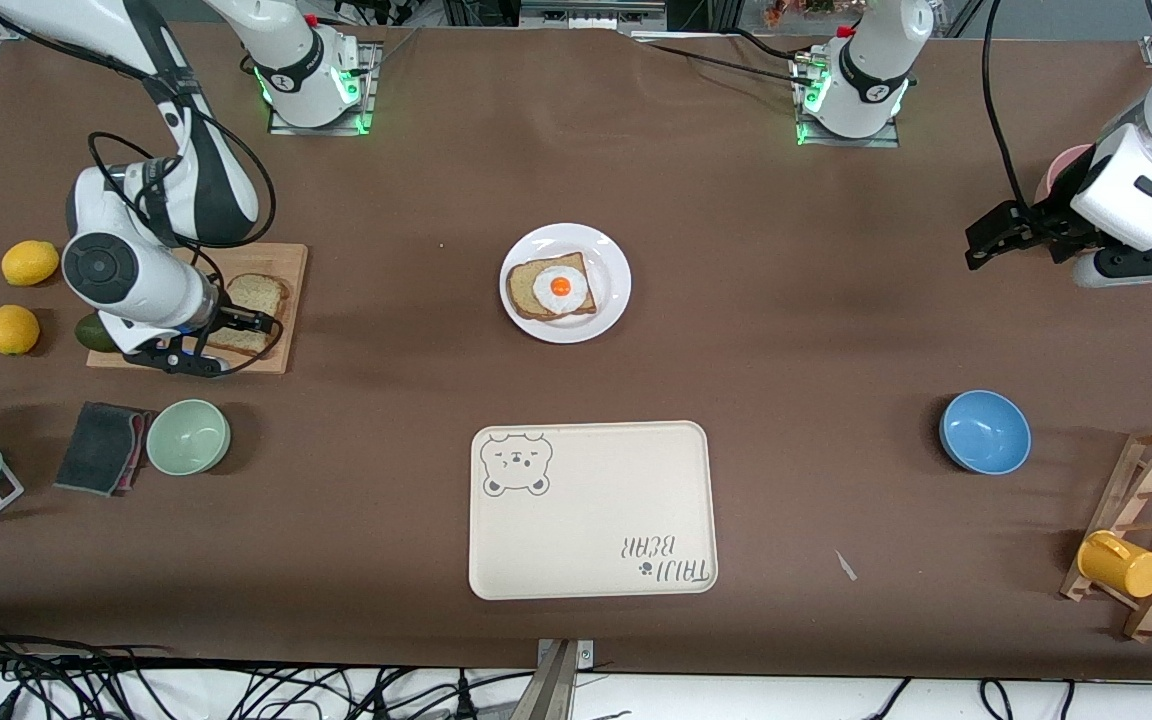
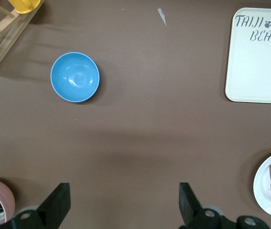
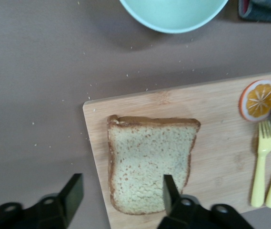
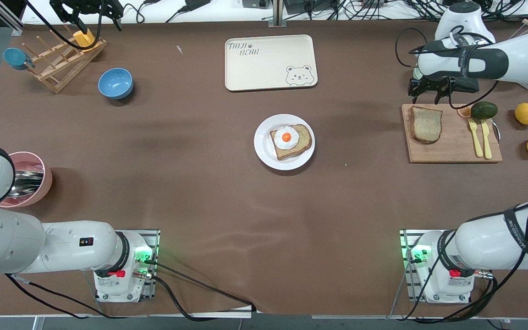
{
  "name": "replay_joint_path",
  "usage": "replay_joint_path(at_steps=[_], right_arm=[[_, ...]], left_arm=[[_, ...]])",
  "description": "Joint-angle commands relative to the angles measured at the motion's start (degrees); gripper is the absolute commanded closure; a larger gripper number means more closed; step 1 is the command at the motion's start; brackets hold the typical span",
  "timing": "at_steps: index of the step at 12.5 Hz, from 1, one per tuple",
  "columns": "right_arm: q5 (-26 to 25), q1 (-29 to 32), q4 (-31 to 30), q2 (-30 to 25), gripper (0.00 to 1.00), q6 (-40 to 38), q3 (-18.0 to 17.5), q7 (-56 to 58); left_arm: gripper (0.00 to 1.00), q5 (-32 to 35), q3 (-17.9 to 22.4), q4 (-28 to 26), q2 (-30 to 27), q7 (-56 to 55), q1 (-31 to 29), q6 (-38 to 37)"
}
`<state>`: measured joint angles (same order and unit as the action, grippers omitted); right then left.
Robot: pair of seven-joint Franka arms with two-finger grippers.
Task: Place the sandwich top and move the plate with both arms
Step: 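Reach the right gripper down to the bread slice on the cutting board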
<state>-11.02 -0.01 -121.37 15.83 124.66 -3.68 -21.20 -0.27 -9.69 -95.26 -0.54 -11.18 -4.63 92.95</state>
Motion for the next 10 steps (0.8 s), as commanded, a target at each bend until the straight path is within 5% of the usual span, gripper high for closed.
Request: replay_joint_path(at_steps=[1,10], right_arm=[[-1.20,-1.31,-0.27,2.18,0.32,3.65,-0.19,-5.33],[-1.38,-3.24,-1.24,4.91,0.38,3.75,1.39,-8.06]], left_arm=[[0.00,-1.40,0.03,1.84,0.63,0.20,-0.29,-1.45],[0.00,-1.40,-0.06,1.93,0.63,0.20,-0.11,-1.45]])
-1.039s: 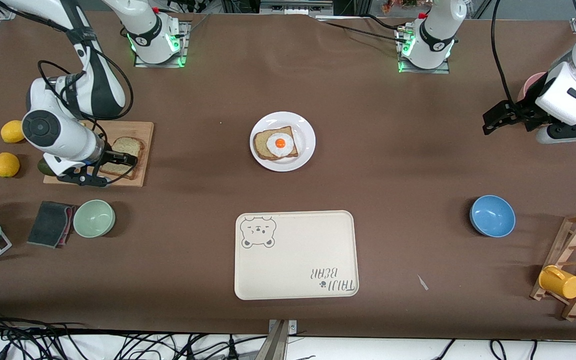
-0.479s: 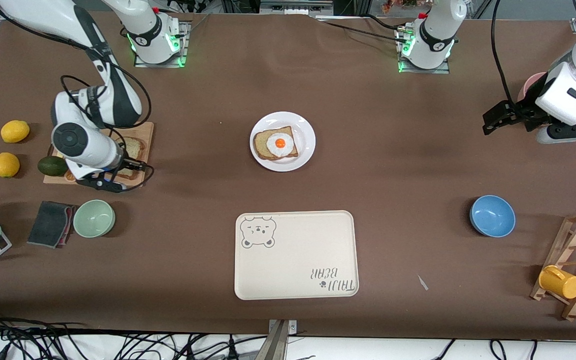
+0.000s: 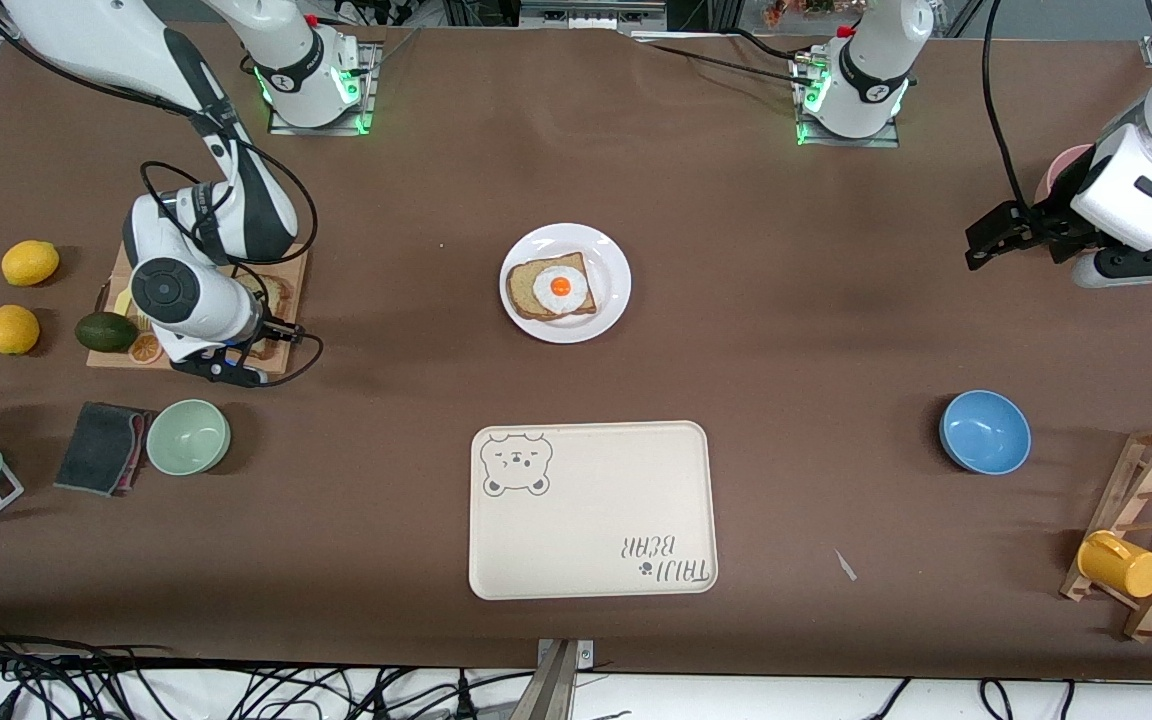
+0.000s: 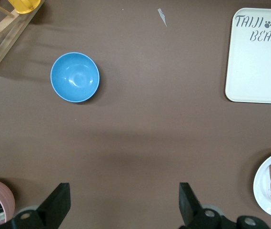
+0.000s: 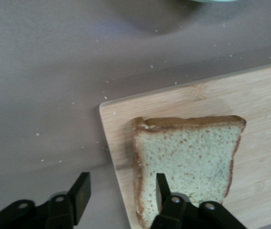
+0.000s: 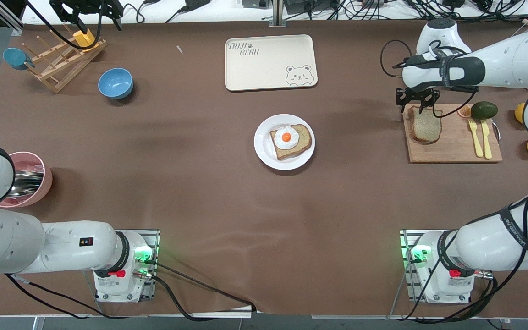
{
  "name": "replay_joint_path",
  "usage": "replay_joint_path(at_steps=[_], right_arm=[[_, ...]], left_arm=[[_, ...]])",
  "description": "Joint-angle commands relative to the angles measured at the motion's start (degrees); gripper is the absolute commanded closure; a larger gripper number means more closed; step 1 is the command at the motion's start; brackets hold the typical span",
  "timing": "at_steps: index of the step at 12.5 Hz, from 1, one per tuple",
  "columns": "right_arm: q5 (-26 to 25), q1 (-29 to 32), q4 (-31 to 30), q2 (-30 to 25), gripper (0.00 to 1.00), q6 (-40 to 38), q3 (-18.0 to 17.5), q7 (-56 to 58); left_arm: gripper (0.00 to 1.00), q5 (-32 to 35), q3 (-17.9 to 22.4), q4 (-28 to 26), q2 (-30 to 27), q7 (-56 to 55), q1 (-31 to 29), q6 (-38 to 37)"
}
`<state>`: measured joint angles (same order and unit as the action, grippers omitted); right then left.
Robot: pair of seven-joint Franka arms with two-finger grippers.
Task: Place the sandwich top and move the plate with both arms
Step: 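Reach the right gripper down to the bread slice on the cutting board, then close the right gripper on the bread slice edge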
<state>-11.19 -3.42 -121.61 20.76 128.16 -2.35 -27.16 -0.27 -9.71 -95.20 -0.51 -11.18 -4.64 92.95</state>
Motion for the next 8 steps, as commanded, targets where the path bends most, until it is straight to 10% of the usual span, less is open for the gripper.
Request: replay_joint_path(at_steps=[1,8], right_arm=[[-1.29,0.08,-0.91,0.59,0.38,0.33,0.07,-4.11],[-1.29,0.17,-1.61,1.74,0.40,0.25,1.30,-5.98]], left_arm=[[0.00,-1.40,-0.04,1.86,0.60,0.20,-0.11,-1.45],[0.00,-1.40,-0.04,1.86,0.51,0.20,-0.02,-1.45]])
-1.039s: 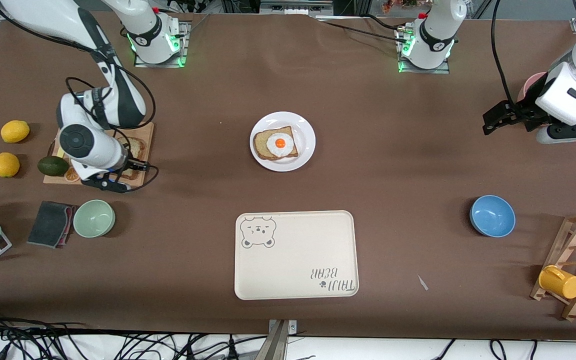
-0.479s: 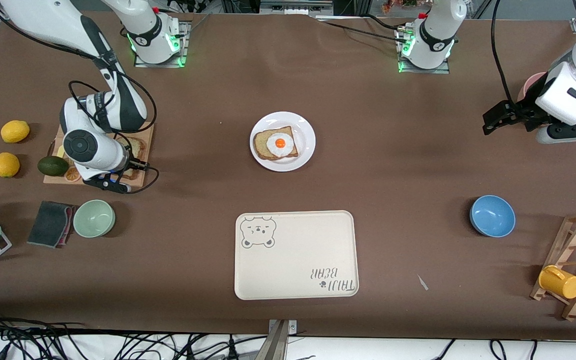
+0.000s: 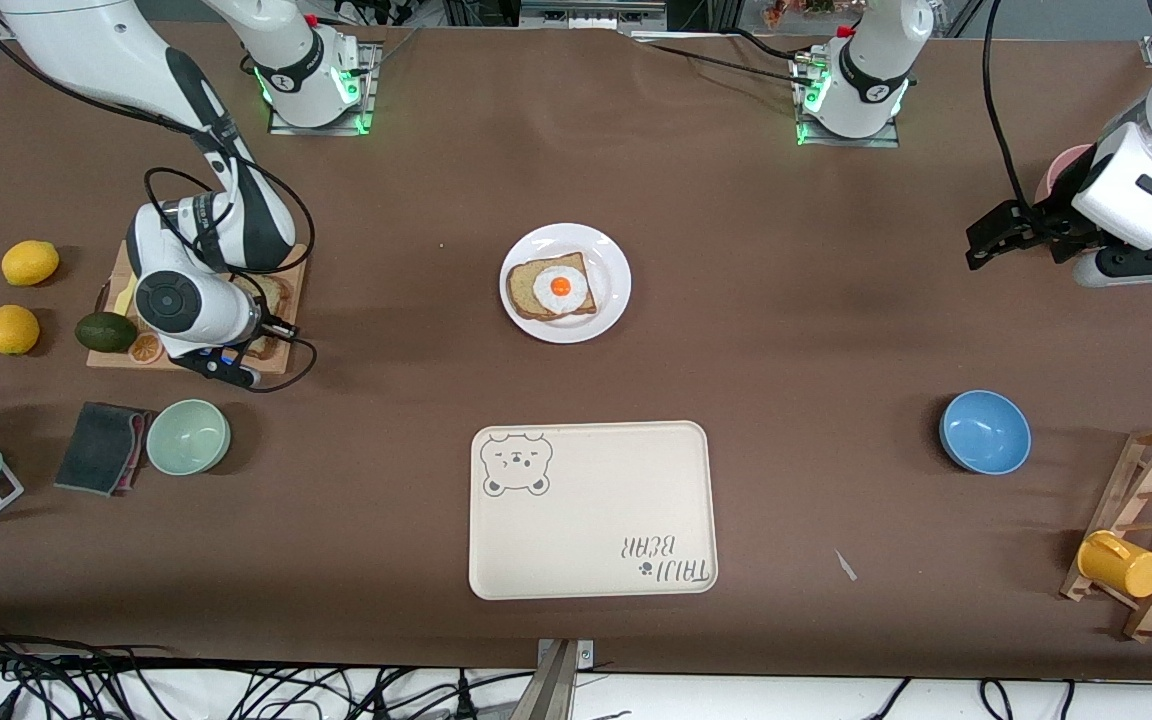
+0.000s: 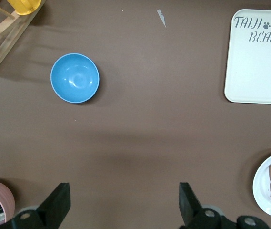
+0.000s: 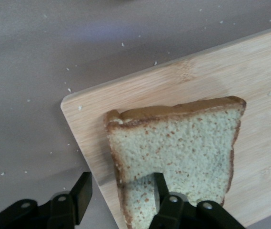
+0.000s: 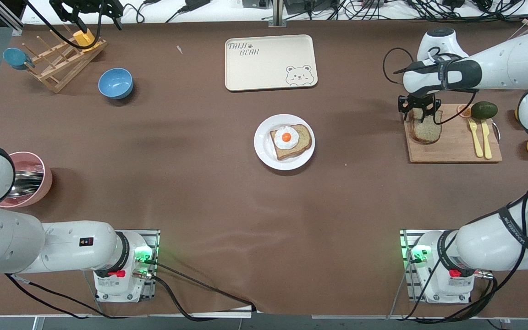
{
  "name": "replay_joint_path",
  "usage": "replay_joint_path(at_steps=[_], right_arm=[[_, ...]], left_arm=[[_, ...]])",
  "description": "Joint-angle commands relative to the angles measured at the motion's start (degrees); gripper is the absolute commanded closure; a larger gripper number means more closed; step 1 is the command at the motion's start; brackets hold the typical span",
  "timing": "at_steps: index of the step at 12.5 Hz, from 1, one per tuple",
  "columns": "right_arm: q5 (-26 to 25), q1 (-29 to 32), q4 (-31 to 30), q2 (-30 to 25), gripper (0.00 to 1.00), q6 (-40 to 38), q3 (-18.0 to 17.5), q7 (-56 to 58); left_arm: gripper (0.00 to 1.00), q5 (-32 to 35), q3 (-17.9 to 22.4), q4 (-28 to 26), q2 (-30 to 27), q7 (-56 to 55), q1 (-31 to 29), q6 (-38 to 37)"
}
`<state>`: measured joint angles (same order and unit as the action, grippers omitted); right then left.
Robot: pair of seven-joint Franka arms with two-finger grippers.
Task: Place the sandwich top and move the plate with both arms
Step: 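Close the right gripper on the bread slice edge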
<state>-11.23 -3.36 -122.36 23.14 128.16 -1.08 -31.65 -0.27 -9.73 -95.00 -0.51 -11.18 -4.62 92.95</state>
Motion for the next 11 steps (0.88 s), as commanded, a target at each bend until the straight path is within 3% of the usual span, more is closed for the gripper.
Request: replay_joint_path(at_steps=[1,4,7,11], right_arm=[[-1.25,0.11,-0.95,-0.73,0.41,0.25,0.03,-1.57],[-1.33,0.02,-1.04,-0.55,0.43,0.25,0.03,-2.36],[-1.34,0.02,-1.04,-0.47,0.56,0.25,0.03,-2.28],[-1.42,0.11,-1.04,-0.20,0.57,0.25,0.12,-2.01]], left_arm=[[0.00,-1.40,-0.02,1.66,0.51,0.20,-0.13,-1.45],[0.00,-1.40,-0.02,1.66,0.51,0.20,-0.13,-1.45],[0.00,-1.40,-0.02,1.66,0.51,0.20,-0.13,-1.45],[0.00,-1.40,-0.02,1.66,0.51,0.20,-0.04,-1.45]])
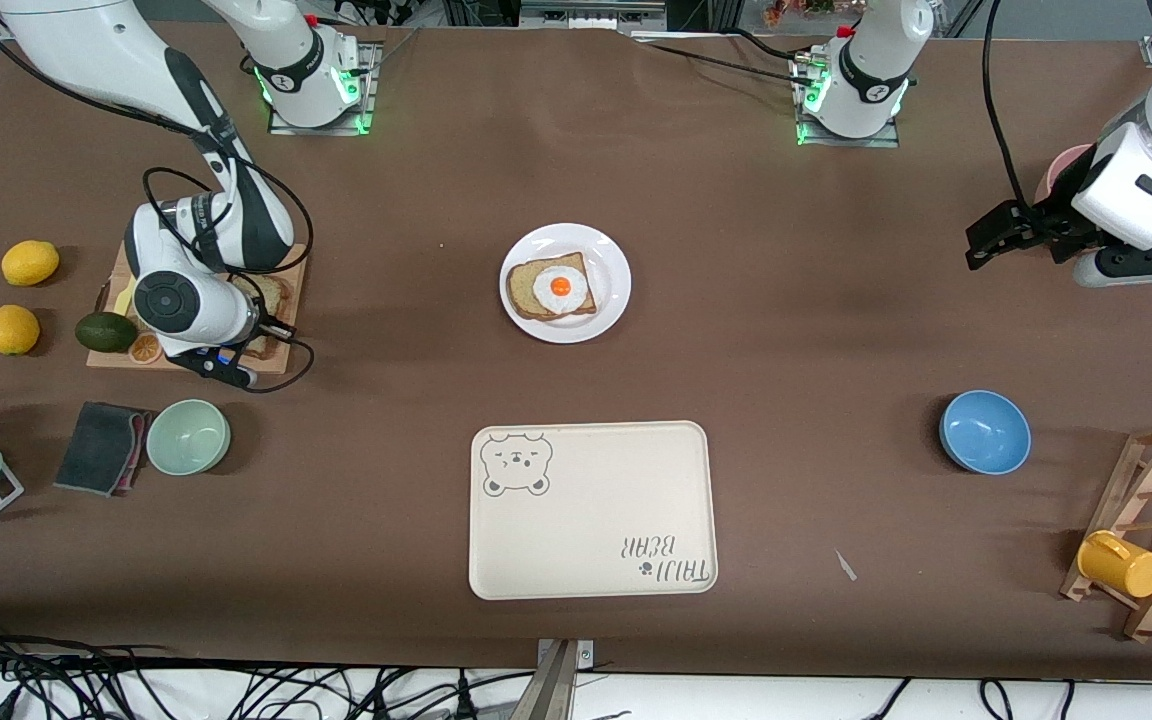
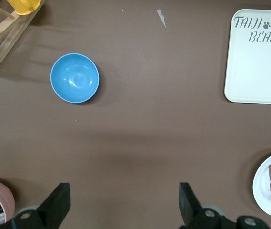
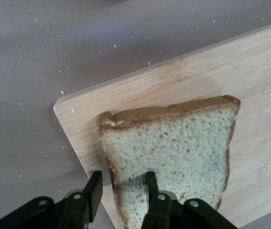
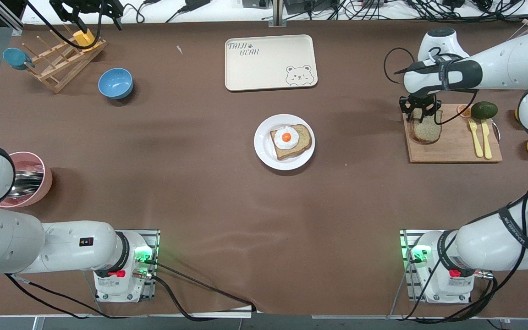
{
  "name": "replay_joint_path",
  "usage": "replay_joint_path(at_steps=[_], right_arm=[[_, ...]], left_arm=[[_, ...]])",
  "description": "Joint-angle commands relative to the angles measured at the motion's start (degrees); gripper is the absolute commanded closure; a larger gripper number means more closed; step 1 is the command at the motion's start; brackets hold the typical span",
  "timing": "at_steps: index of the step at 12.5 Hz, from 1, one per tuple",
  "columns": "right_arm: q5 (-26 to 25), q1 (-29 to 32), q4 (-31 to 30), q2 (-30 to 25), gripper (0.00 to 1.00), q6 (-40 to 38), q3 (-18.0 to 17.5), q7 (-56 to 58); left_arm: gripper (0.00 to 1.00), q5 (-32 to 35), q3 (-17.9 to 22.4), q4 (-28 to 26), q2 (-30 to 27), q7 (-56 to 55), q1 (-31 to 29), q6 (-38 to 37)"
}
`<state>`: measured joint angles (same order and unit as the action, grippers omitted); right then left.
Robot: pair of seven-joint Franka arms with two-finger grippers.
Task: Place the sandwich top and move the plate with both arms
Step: 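Close the right gripper on the bread slice edge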
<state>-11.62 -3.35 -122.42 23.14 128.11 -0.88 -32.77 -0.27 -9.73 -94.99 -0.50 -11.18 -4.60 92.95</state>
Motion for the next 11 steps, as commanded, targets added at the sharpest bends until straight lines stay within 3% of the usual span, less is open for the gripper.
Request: replay_joint_path(at_steps=[1,2,4,6,7,11], right_arm=[[-1.04,0.19,-0.98,-0.02,0.57,0.30,0.26,-0.55],[-1.04,0.10,-0.89,-0.02,0.59,0.30,0.88,-0.37],[-0.95,0.10,-0.80,-0.02,0.77,0.13,0.88,-0.46],[-1.03,0.10,-0.89,0.24,0.85,0.13,0.88,-0.37],[-1.12,0.10,-0.80,0.85,0.96,0.21,0.88,-0.02],[-1.12,0.10,0.59,0.16,1.00,-2.05,0.88,2.96]], left_arm=[[0.00,-1.40,-0.02,1.65,0.50,0.20,-0.06,-1.45],[0.00,-1.40,-0.02,1.65,0.50,0.20,-0.06,-1.45],[0.00,-1.40,-0.02,1.65,0.50,0.20,-0.06,-1.45],[0.00,-1.40,-0.02,1.65,0.50,0.20,-0.06,-1.45],[0.00,-1.40,-0.02,1.65,0.50,0.20,-0.06,-1.45],[0.00,-1.40,-0.02,1.57,0.58,0.20,0.03,-1.45]])
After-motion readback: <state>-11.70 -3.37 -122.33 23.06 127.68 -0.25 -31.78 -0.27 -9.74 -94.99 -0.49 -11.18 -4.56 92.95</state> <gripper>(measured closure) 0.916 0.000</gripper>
